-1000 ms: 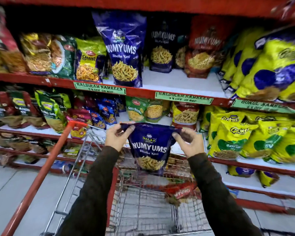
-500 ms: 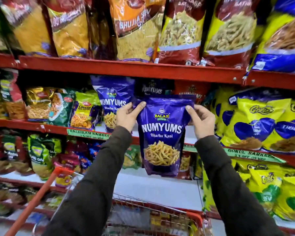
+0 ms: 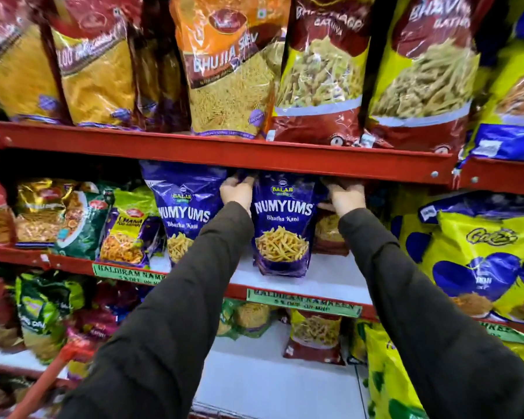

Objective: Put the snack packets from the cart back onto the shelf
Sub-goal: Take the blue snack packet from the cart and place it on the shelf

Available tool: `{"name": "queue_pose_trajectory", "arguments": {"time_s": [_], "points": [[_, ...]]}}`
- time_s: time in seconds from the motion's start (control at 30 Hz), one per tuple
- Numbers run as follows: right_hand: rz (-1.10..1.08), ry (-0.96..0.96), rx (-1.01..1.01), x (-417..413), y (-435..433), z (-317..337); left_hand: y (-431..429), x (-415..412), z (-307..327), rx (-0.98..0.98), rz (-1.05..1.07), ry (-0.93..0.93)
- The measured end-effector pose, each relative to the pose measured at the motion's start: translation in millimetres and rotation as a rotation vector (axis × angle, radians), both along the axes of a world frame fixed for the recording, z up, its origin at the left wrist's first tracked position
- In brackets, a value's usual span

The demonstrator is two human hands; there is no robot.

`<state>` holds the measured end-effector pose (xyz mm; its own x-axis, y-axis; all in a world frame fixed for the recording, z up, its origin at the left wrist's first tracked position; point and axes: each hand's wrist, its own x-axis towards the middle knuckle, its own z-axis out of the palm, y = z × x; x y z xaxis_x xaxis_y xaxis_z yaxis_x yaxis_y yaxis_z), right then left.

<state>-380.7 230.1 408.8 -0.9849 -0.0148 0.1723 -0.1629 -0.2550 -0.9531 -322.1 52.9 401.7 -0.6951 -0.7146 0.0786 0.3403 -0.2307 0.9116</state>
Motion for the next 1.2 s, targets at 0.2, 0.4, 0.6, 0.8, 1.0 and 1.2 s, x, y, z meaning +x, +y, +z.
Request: {"name": "queue_pose_trajectory", "arguments": {"time_s": [0.2, 0.4, 0.6, 0.8, 1.0, 1.2], "points": [[0.077, -0.123, -0.023, -25, -29, -20, -4, -31, 0, 0.051, 0.085, 0.072], [0.124, -0.051, 0.047, -32, -52, -62, -12, -38, -41, -0.179, 0.026, -0.123], [0.268, -0.211, 0.234, -21, -60, -127, -23, -56, -117, -0.077, -0.062, -0.203], [0.299, -0.223, 0.187, -18, -65, -151, -18, -37, -119, -0.150, -0.179, -0.302], [0.214, -0.199, 0.165, 2, -54, -165, -27, -38, -185, -0.285, -0.202, -0.231], [0.186, -0.070, 0.189, 29, -44, -178, -12, 14, -167, -0.288, -0.163, -0.246]]}}
